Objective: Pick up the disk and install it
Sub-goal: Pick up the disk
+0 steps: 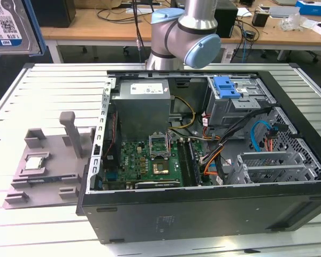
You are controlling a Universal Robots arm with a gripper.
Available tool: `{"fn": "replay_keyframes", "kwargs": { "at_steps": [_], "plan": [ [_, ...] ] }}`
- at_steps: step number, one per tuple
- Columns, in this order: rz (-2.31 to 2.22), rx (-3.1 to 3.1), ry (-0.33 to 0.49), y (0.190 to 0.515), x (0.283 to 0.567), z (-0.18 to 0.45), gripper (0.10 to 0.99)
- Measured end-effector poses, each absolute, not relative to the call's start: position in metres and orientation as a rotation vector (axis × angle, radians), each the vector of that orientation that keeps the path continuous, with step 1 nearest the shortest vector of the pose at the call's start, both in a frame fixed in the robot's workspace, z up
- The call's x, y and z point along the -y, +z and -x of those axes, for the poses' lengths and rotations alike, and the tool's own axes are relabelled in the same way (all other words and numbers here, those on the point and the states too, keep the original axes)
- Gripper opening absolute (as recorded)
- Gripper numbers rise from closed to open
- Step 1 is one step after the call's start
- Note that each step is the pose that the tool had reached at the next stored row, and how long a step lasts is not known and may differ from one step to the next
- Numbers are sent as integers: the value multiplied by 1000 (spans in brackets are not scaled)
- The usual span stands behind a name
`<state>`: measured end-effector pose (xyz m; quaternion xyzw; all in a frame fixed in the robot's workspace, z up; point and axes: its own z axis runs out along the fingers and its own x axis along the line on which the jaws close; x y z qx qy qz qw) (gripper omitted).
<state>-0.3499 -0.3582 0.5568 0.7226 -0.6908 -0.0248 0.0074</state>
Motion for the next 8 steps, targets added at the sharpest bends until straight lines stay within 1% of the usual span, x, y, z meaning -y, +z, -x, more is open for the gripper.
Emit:
{"fn": "replay_keyframes", "kwargs": {
  "at_steps": [8],
  "plan": [
    [-2259, 2160, -78, 585, 357, 350, 369]
  ]
}}
